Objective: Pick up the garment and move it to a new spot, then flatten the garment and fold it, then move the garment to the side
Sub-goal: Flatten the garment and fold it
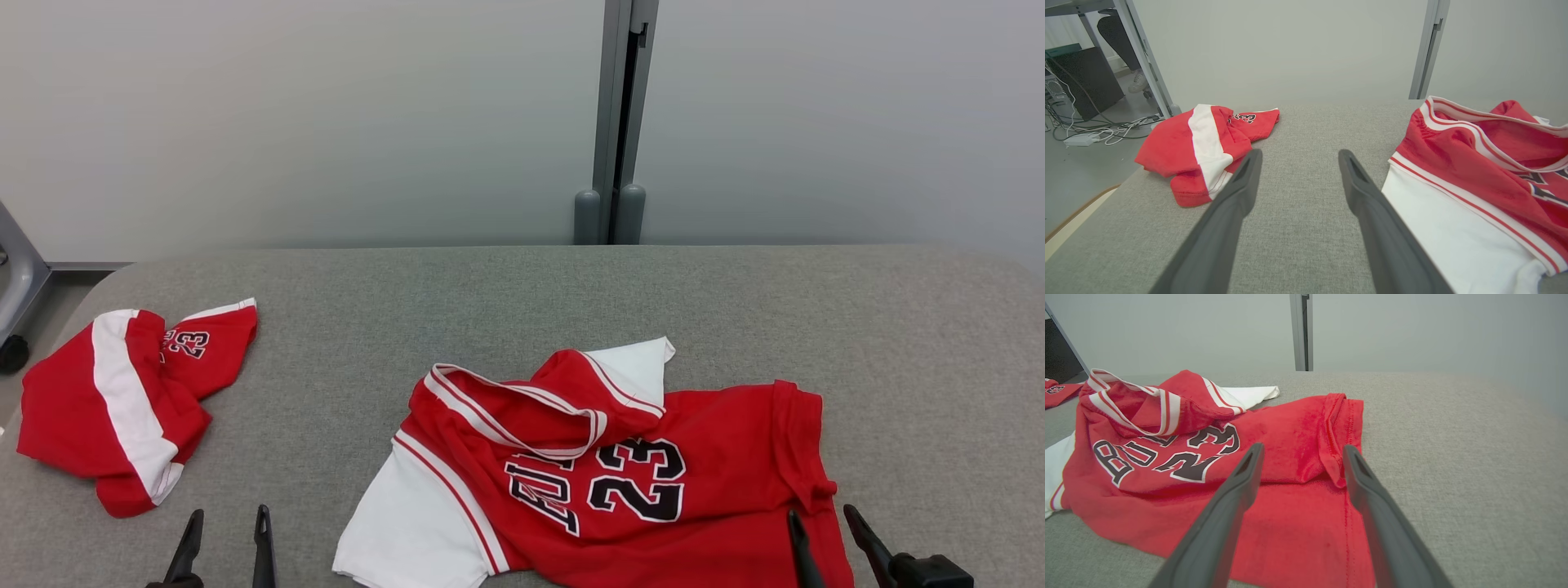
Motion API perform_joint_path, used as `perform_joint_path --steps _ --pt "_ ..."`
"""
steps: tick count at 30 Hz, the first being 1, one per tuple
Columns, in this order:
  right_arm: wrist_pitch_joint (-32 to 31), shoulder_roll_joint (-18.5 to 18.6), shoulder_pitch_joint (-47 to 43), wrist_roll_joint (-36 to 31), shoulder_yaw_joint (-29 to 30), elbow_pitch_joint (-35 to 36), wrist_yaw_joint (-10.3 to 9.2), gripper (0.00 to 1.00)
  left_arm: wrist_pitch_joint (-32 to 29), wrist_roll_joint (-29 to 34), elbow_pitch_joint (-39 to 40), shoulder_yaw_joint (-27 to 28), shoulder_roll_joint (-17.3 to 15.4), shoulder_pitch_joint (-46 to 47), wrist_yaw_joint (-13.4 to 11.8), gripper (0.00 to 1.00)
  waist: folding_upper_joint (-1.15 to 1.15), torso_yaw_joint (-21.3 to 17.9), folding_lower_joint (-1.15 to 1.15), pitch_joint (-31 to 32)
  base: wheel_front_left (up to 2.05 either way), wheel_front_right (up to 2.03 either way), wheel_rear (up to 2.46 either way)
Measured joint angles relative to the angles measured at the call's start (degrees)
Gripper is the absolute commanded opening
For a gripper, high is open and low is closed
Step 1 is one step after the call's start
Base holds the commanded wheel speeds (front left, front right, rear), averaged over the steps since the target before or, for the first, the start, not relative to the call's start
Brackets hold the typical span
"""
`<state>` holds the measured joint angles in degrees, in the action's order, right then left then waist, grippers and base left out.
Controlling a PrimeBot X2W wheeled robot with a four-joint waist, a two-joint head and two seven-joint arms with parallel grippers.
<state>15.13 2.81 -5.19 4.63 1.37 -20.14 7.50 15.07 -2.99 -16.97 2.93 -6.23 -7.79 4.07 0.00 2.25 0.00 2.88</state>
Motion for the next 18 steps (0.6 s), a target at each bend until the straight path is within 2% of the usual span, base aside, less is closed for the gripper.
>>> perform_joint_path --steps 18 --pt "0.00 -0.01 0.17 -0.10 0.20 -0.11 0.00 1.00 0.00 1.09 -0.03 0.19 0.31 0.80 1.01 1.00 0.00 -0.84 0.00 -0.19 0.00 0.00 0.00"
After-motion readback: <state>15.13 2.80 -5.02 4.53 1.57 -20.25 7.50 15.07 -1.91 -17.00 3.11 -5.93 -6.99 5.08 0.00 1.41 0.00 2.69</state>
